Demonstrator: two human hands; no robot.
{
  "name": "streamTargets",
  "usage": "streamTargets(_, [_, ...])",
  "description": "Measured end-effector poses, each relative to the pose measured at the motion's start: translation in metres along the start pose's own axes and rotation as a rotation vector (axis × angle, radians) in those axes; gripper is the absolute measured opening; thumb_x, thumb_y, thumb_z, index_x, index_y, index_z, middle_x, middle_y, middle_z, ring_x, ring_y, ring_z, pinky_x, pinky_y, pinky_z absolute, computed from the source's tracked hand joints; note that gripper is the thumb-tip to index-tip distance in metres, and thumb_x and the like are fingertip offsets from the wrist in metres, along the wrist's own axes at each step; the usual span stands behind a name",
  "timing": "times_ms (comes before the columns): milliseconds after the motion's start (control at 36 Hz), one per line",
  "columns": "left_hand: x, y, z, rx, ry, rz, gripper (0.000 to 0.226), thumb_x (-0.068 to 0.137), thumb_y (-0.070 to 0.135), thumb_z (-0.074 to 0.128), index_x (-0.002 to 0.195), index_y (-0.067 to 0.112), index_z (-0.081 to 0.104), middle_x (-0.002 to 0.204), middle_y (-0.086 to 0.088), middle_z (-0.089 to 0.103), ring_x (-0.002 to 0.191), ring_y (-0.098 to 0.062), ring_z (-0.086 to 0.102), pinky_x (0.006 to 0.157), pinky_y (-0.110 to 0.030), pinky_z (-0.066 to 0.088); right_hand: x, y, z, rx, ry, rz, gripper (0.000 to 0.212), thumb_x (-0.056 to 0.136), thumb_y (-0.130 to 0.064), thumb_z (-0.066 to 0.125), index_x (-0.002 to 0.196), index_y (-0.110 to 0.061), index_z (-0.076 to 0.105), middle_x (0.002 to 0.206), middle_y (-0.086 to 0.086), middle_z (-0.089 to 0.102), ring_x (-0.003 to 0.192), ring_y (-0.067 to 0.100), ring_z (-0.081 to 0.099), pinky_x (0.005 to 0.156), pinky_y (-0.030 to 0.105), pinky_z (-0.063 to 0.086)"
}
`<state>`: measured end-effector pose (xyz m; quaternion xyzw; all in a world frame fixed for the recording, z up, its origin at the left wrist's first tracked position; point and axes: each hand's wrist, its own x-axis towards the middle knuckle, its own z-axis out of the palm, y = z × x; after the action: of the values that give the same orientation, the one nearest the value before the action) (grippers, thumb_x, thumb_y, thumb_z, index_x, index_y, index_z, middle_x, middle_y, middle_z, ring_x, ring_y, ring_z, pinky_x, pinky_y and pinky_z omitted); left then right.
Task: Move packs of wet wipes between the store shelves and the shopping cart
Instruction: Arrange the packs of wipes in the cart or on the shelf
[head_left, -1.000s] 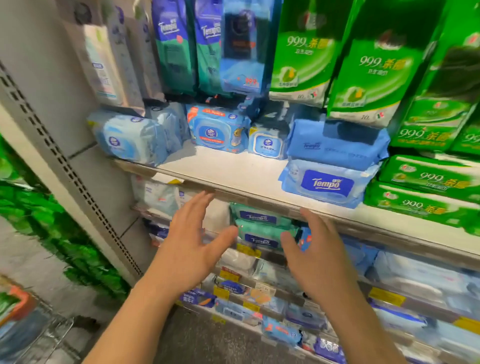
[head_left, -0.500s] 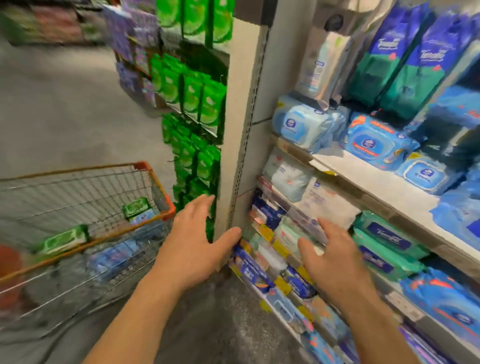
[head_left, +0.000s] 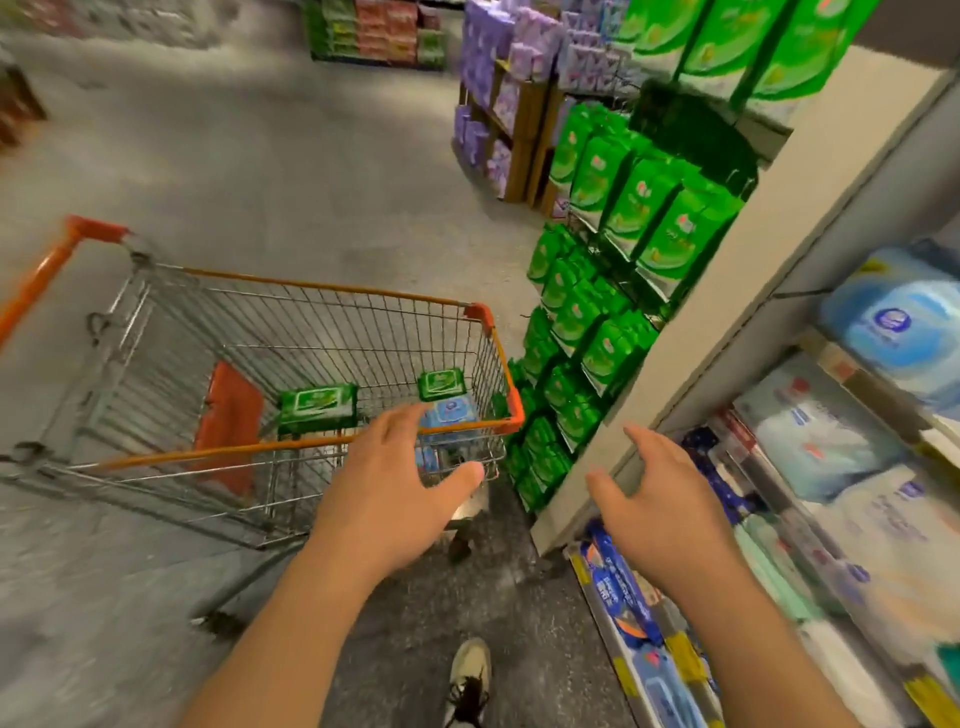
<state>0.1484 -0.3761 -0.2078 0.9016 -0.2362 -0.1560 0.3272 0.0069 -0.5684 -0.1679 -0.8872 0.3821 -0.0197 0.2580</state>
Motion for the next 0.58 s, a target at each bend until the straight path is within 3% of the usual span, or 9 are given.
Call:
streamTargets(222, [0.051, -0.028, -0.023, 0.081, 0.081, -0.124, 0.094, 0.083, 0.076, 0.053, 0.160, 0.029, 0.025, 0.166, 0.007, 0.022, 0.152, -0.018, 0.020, 0.124, -0.038, 0.022, 0.081, -0.043, 0.024, -0.040, -0.100, -0.135, 0.069, 0.099, -0.049, 0.054, 0.157, -0.021, 0.030, 0.162, -0.002, 0.033, 0.148, 0.018, 0.031, 0.117, 0.033, 0.029])
streamTargets(361, [0.092, -0.038, -0.037, 0.138, 0.126, -0.171, 0.089, 0.086, 0.070, 0.059, 0.156, 0.022, 0.034, 0.162, 0.002, 0.032, 0.148, -0.020, 0.029, 0.122, -0.038, 0.026, 0.135, -0.063, 0.031, -0.024, -0.171, -0.237, 0.051, 0.100, -0.039, 0.057, 0.146, -0.020, 0.046, 0.144, 0.001, 0.049, 0.135, 0.021, 0.042, 0.101, 0.025, 0.032])
streamTargets(417, [0.106, -0.039, -0.042, 0.155, 0.148, -0.192, 0.086, 0.086, 0.067, 0.061, 0.156, 0.021, 0.036, 0.161, 0.001, 0.034, 0.147, -0.020, 0.030, 0.121, -0.037, 0.026, 0.156, -0.068, 0.037, -0.069, -0.161, -0.273, 0.058, 0.098, -0.043, 0.057, 0.149, -0.017, 0.043, 0.148, 0.004, 0.048, 0.137, 0.025, 0.042, 0.114, 0.035, 0.033])
streamTargets(472, [0.118, -0.041, -0.045, 0.147, 0.159, -0.218, 0.089, 0.084, 0.070, 0.061, 0.155, 0.022, 0.038, 0.159, 0.000, 0.036, 0.146, -0.020, 0.032, 0.120, -0.037, 0.027, 0.175, -0.073, 0.046, -0.144, -0.137, -0.328, 0.056, 0.096, -0.046, 0.055, 0.142, -0.017, 0.047, 0.138, 0.006, 0.054, 0.131, 0.028, 0.048, 0.113, 0.047, 0.036])
streamTargets(528, [0.128, -0.047, -0.047, 0.138, 0.170, -0.252, 0.100, 0.075, 0.082, 0.052, 0.154, 0.023, 0.040, 0.157, 0.001, 0.039, 0.144, -0.019, 0.034, 0.120, -0.038, 0.030, 0.193, -0.080, 0.054, -0.194, -0.139, -0.385, 0.052, 0.094, -0.047, 0.054, 0.137, -0.017, 0.050, 0.132, 0.005, 0.056, 0.125, 0.027, 0.050, 0.110, 0.048, 0.036])
streamTargets(583, [0.135, -0.051, -0.050, 0.139, 0.181, -0.271, 0.103, 0.071, 0.086, 0.047, 0.154, 0.025, 0.039, 0.157, 0.002, 0.039, 0.144, -0.018, 0.035, 0.120, -0.039, 0.031, 0.205, -0.089, 0.061, -0.210, -0.152, -0.425, 0.055, 0.096, -0.044, 0.055, 0.141, -0.014, 0.047, 0.142, 0.006, 0.052, 0.132, 0.027, 0.044, 0.114, 0.045, 0.030])
